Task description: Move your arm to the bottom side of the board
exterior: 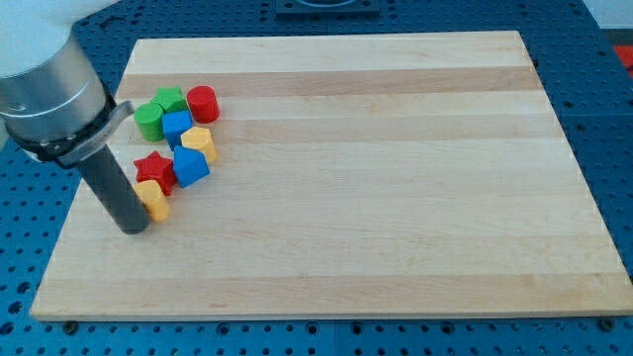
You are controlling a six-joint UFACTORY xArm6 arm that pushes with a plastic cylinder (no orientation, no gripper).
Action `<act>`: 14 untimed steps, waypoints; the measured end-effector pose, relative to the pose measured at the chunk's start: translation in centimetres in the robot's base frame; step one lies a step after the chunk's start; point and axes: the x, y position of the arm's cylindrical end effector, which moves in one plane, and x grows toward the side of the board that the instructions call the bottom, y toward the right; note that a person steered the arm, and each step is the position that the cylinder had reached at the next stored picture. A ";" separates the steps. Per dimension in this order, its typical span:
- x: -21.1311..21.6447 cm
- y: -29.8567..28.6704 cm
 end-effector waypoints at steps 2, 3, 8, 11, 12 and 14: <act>0.7 4.3; 0.7 6.5; -0.8 6.5; -2.3 7.8; -3.1 13.9; -5.0 14.6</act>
